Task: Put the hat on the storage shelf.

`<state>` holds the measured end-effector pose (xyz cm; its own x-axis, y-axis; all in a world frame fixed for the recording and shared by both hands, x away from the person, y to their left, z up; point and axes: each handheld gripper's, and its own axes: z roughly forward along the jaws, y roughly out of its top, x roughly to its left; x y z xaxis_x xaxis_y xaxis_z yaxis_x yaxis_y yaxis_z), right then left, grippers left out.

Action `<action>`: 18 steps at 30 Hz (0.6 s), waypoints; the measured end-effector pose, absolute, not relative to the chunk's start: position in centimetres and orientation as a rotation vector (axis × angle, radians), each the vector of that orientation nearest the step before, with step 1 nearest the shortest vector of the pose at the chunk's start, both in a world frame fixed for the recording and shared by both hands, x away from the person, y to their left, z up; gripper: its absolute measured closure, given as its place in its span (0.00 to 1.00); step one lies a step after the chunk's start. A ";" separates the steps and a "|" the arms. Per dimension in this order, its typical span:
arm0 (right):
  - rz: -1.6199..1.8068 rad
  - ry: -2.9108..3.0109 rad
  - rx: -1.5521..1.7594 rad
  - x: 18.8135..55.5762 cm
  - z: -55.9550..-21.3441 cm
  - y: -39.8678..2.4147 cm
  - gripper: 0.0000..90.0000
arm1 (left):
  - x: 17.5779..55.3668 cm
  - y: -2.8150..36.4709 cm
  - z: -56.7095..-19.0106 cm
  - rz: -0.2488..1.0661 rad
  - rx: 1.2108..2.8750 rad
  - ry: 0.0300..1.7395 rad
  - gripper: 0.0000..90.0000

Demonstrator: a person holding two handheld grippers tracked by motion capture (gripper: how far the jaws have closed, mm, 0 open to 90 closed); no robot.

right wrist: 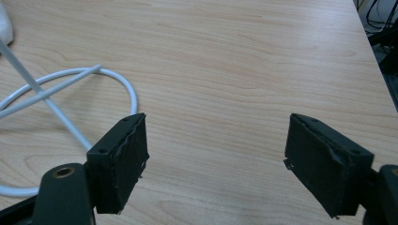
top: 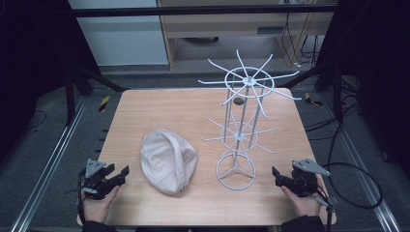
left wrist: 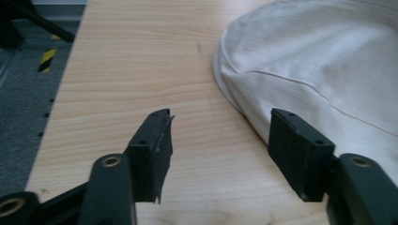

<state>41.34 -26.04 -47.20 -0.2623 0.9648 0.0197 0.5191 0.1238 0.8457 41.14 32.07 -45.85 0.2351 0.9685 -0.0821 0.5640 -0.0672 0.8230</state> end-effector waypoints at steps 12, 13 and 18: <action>1.057 1.862 1.413 40.9 -47.0 -25.8 0.36 | 39.9 29.8 -45.0 0.560 1.813 1.302 0.78; 1.061 1.868 1.420 40.8 -46.9 -25.7 0.38 | 39.8 29.4 -45.0 0.540 1.836 1.280 0.83; 1.066 1.879 1.411 40.8 -47.0 -25.6 0.44 | 39.7 28.3 -45.1 0.499 1.882 1.237 0.91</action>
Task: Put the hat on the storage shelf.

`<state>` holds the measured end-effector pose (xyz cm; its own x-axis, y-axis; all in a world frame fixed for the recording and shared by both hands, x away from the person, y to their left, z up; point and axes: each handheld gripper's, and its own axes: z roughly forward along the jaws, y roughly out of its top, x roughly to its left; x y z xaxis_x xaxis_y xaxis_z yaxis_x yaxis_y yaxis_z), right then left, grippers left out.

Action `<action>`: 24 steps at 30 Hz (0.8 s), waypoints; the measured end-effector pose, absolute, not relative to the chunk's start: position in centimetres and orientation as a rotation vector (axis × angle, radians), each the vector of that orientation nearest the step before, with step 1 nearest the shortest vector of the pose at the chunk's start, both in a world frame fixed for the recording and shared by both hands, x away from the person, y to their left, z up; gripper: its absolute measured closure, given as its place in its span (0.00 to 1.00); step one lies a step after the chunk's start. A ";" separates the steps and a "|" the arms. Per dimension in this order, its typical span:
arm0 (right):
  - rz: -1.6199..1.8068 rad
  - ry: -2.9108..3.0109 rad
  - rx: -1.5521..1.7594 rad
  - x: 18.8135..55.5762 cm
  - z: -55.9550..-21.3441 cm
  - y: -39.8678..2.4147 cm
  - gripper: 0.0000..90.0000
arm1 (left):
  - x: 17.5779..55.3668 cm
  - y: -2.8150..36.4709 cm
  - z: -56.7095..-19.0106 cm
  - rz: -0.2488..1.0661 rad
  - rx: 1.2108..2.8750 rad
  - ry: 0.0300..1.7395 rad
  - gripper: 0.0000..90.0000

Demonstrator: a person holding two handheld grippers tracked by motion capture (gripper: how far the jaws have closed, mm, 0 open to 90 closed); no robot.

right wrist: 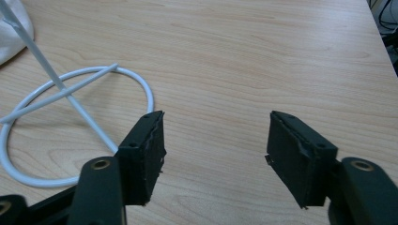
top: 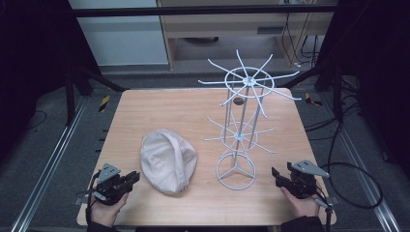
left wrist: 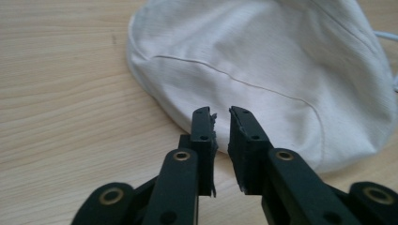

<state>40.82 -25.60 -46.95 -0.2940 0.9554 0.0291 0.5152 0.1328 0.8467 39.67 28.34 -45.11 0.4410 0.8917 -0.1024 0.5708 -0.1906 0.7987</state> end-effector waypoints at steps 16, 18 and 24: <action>1.065 1.912 1.401 40.8 -47.0 -25.2 0.54 | 39.3 24.9 -46.0 0.392 2.029 1.118 0.99; 1.066 1.914 1.403 40.8 -47.1 -25.2 0.53 | 39.4 24.7 -46.2 0.378 2.052 1.112 0.99; 1.061 1.910 1.407 40.9 -47.1 -25.3 0.54 | 39.7 24.0 -46.7 0.358 2.093 1.091 0.99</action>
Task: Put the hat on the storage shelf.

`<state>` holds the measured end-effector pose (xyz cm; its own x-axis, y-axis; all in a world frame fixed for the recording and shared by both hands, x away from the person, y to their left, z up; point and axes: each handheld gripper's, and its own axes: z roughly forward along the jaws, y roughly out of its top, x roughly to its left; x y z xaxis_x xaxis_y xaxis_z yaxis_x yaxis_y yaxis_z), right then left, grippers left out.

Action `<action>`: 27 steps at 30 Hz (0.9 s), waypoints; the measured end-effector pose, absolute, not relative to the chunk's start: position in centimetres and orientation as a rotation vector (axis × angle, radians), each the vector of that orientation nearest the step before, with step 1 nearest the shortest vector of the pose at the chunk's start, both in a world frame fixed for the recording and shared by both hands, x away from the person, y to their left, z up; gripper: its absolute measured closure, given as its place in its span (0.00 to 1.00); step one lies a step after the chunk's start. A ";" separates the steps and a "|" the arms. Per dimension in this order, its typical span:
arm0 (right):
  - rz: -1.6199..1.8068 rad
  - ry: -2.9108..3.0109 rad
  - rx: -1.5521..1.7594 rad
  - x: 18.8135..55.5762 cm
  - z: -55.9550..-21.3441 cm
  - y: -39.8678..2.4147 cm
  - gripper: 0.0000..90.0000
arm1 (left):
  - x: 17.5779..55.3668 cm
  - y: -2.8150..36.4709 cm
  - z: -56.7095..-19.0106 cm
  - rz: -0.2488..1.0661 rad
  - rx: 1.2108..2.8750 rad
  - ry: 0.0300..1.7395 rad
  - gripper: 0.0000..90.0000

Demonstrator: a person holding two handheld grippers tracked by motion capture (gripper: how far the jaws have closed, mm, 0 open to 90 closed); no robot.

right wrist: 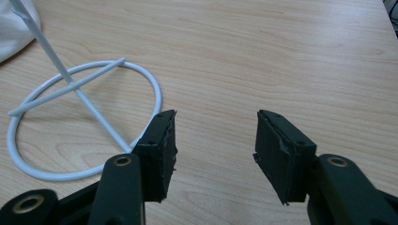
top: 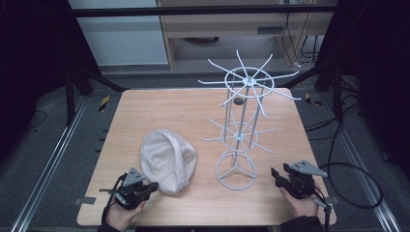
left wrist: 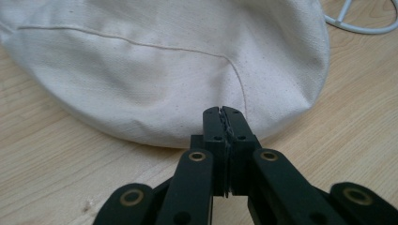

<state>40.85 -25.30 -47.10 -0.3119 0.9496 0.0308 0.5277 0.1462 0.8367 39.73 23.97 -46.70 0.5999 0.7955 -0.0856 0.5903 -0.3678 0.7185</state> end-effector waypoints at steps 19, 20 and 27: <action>1.050 1.907 1.422 41.1 -47.3 -25.6 0.53 | 41.3 20.0 -47.5 0.317 2.087 1.051 0.99; 1.050 1.907 1.422 41.1 -47.3 -25.6 0.53 | 41.3 20.0 -47.5 0.317 2.087 1.051 0.99; 1.044 1.899 1.428 41.2 -47.4 -25.8 0.53 | 42.0 18.3 -47.6 0.318 2.091 1.023 0.99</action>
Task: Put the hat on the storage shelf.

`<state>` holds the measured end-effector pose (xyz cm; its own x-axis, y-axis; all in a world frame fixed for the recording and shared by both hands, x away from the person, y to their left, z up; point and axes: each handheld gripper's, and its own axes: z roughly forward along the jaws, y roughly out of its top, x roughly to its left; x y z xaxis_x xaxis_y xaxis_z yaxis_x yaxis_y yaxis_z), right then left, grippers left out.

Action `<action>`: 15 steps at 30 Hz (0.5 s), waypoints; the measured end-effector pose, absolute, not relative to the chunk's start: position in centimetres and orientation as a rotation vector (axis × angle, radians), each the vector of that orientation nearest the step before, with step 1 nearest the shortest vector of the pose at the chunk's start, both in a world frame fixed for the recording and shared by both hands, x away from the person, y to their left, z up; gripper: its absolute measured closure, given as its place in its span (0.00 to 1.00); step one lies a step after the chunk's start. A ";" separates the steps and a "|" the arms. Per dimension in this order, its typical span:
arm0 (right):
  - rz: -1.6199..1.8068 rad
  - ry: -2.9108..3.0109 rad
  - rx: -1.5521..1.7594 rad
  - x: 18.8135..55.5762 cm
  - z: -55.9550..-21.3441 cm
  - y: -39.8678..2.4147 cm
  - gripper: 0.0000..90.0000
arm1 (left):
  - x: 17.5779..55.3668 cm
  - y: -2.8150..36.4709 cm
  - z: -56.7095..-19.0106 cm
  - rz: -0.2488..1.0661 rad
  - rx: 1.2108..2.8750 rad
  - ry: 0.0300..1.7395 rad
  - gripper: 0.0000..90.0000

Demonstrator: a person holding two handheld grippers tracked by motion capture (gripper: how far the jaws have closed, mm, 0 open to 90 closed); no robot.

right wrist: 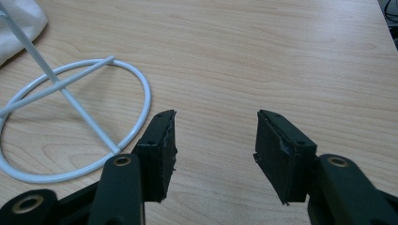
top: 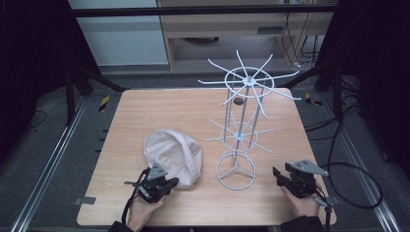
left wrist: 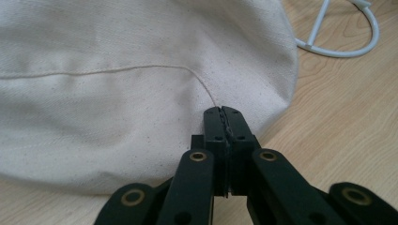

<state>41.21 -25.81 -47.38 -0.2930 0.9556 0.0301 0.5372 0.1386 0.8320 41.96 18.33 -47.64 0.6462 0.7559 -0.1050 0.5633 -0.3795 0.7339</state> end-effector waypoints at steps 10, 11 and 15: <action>1.035 1.904 1.426 41.3 -47.4 -25.7 0.53 | 42.1 20.6 -44.3 0.450 1.982 1.033 0.87; 1.034 1.905 1.429 41.3 -47.4 -25.7 0.53 | 42.4 21.2 -44.0 0.467 1.960 1.059 0.85; 1.036 1.904 1.431 41.2 -47.4 -25.7 0.53 | 43.4 23.3 -43.5 0.513 1.920 1.124 0.76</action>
